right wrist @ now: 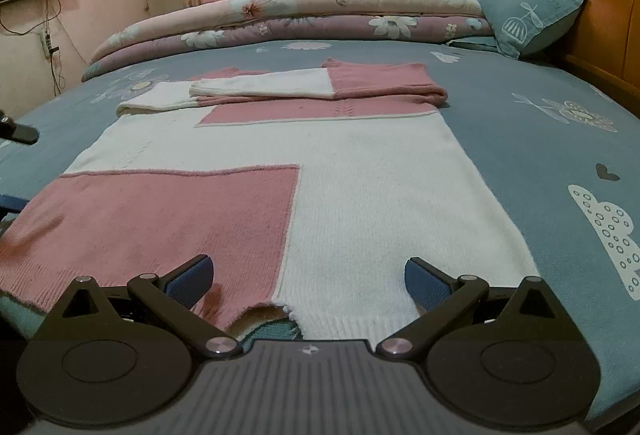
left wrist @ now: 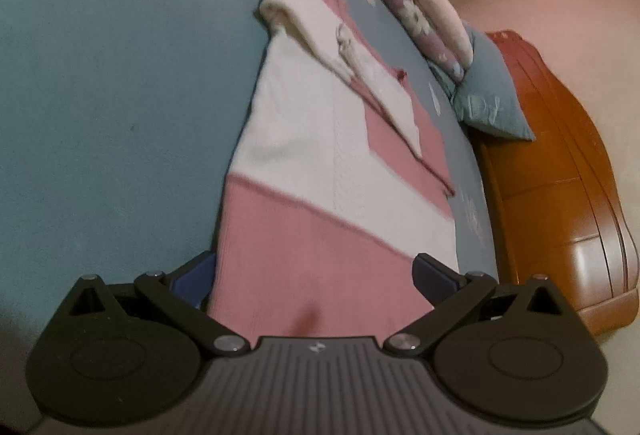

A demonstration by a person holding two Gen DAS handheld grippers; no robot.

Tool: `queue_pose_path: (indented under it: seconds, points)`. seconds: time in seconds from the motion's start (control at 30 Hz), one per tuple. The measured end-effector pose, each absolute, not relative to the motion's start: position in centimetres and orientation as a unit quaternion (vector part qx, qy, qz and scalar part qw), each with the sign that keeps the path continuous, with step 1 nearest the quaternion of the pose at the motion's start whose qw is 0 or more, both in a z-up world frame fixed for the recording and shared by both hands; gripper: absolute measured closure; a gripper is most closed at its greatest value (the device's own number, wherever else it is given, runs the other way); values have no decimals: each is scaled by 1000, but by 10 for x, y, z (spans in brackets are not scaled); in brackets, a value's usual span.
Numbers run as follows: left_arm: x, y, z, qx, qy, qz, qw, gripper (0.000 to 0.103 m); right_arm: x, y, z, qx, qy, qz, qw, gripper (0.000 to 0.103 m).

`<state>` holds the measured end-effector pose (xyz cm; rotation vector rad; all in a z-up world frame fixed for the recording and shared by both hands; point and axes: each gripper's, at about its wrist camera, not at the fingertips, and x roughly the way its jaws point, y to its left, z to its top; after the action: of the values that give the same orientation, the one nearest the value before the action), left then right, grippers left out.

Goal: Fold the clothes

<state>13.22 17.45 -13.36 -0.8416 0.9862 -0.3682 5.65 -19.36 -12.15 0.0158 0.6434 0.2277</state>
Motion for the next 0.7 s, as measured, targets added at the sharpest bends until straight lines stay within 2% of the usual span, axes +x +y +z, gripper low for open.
queue_pose_path:
  seconds: [0.5,0.7]
  points:
    - [93,159,-147,-452,442,-232,739,1,53,-195,-119,15,316,114,942,0]
    - [96,164,-146,-504,414,-244,718,1,35,-193,-101,8,261,134,956,0]
